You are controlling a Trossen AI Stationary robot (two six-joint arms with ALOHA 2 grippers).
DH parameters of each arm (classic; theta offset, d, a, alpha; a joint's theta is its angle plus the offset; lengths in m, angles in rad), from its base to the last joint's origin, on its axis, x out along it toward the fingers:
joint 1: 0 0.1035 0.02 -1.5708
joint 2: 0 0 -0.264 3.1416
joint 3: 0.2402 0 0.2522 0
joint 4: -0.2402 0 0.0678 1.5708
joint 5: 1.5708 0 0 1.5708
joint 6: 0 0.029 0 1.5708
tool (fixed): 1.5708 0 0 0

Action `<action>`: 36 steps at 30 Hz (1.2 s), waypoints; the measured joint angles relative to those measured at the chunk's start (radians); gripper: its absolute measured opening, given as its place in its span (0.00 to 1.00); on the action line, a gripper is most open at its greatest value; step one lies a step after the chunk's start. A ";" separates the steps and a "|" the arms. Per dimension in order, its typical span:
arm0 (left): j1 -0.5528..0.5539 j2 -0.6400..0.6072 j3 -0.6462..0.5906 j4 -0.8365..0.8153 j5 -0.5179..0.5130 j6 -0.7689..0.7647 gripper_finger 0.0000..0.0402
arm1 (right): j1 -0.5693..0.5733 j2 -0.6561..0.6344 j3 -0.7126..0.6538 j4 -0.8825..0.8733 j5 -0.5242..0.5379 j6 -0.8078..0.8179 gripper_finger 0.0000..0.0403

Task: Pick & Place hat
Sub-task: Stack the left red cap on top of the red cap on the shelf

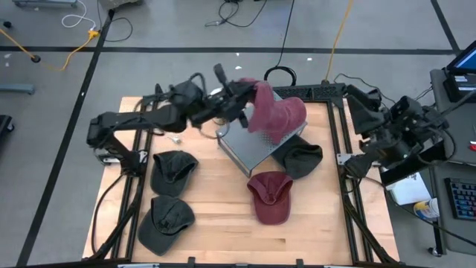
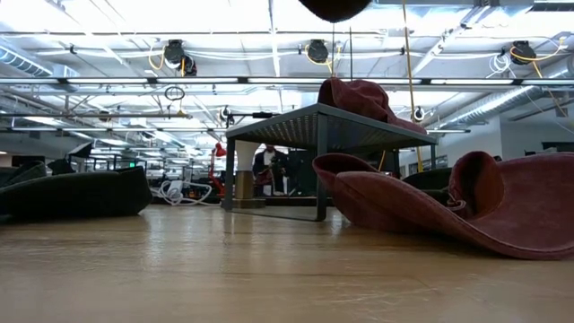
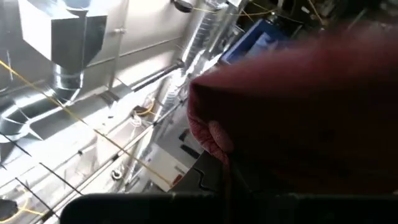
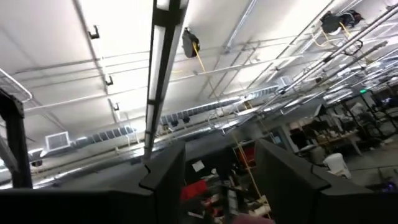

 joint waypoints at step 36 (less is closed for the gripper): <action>0.205 0.496 0.295 0.031 0.155 -0.007 0.01 | 0.004 -0.014 -0.001 -0.158 -0.018 0.026 0.43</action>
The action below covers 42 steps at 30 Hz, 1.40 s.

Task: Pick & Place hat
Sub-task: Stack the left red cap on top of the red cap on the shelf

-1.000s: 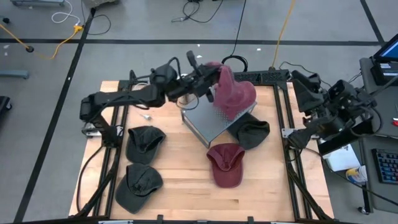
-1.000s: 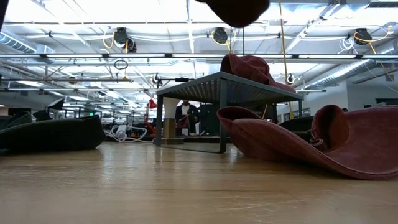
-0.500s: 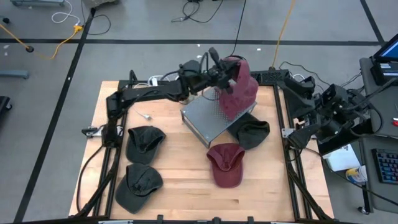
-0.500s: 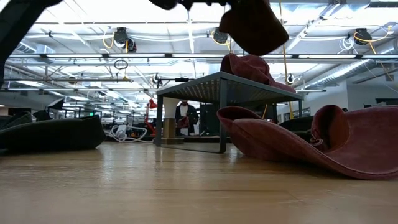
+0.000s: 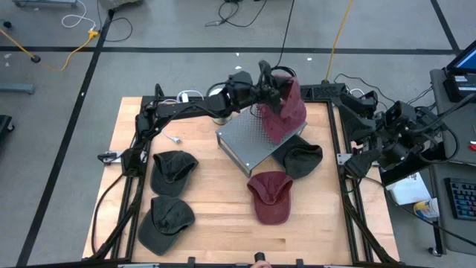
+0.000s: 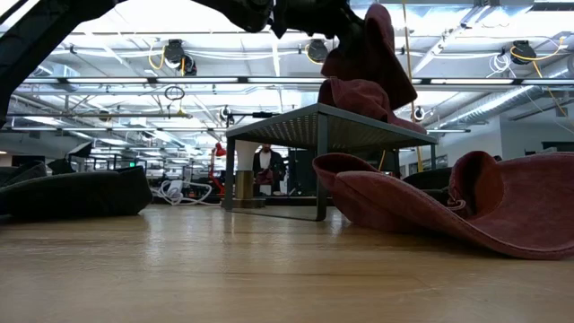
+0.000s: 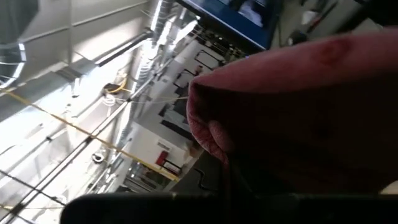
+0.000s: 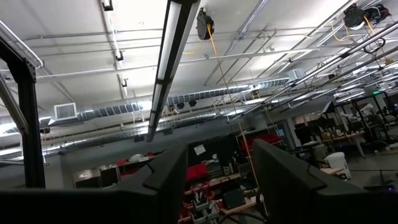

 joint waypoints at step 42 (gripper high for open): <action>-0.052 -0.078 0.000 -0.474 -0.160 0.209 0.01 | 0.000 0.002 0.000 -0.156 0.002 0.026 0.40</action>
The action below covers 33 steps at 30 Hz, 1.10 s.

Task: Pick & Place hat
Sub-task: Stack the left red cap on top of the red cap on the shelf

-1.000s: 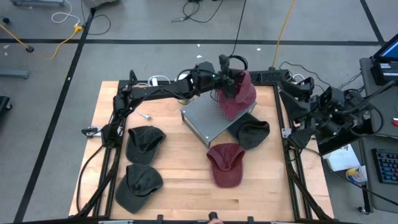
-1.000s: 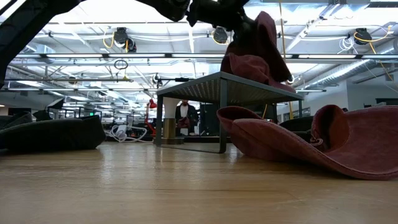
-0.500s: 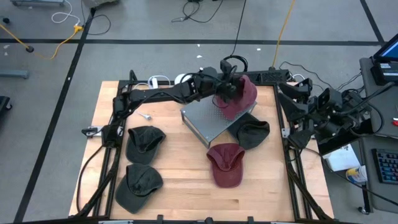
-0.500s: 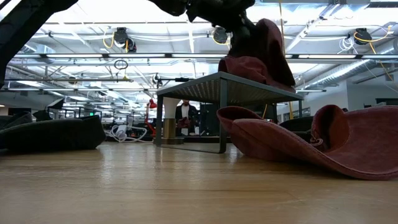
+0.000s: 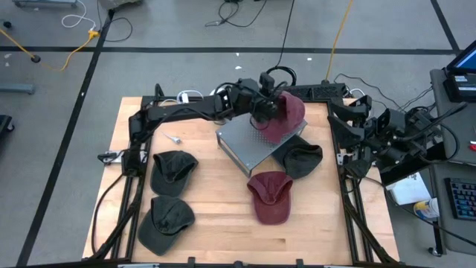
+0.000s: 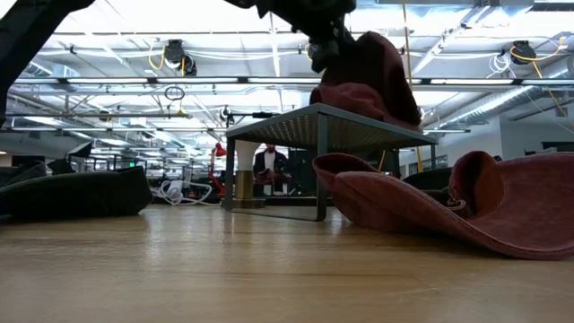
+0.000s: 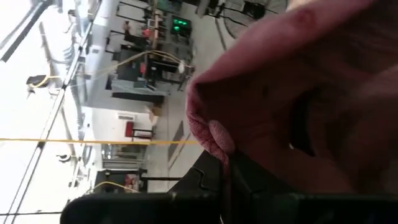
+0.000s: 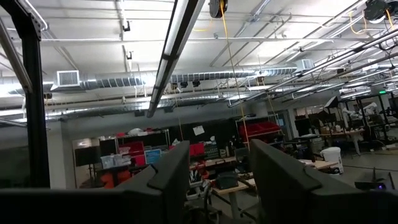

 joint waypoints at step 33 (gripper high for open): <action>0.001 -0.018 0.000 -0.513 0.035 -0.042 0.01 | 0.000 0.003 0.000 -0.223 0.154 -0.026 0.40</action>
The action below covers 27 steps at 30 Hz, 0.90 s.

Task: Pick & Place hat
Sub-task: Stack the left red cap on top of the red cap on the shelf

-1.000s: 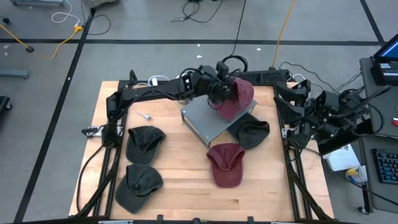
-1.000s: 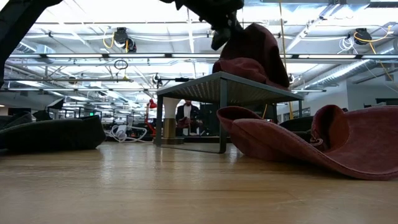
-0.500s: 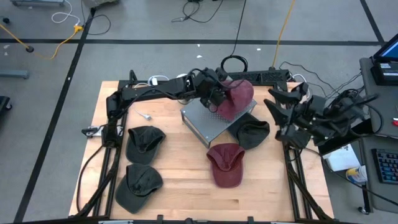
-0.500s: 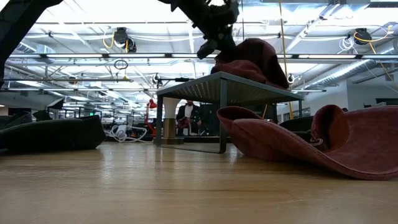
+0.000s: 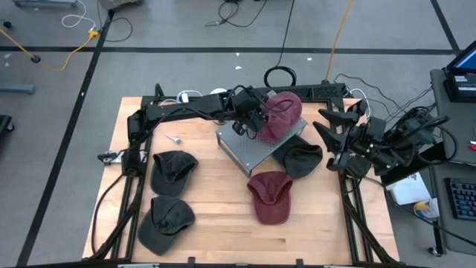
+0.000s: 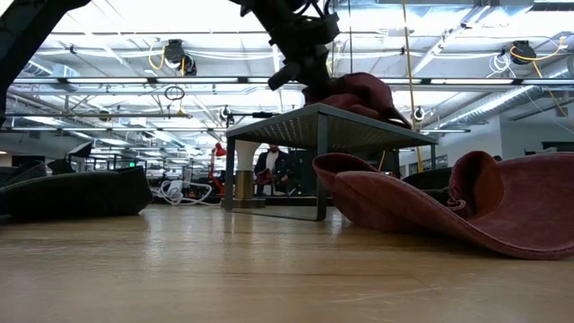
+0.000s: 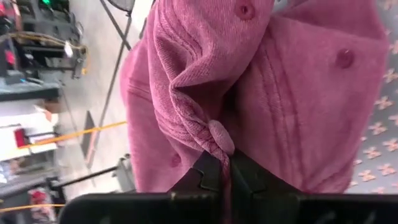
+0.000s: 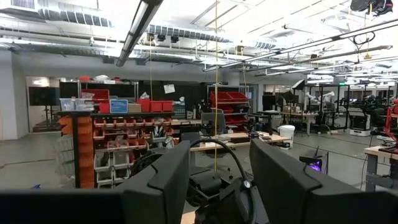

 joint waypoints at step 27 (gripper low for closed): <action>-0.088 -0.106 0.001 -0.060 -0.200 -0.581 0.59 | 0.000 0.012 0.000 -0.002 -0.002 0.003 0.40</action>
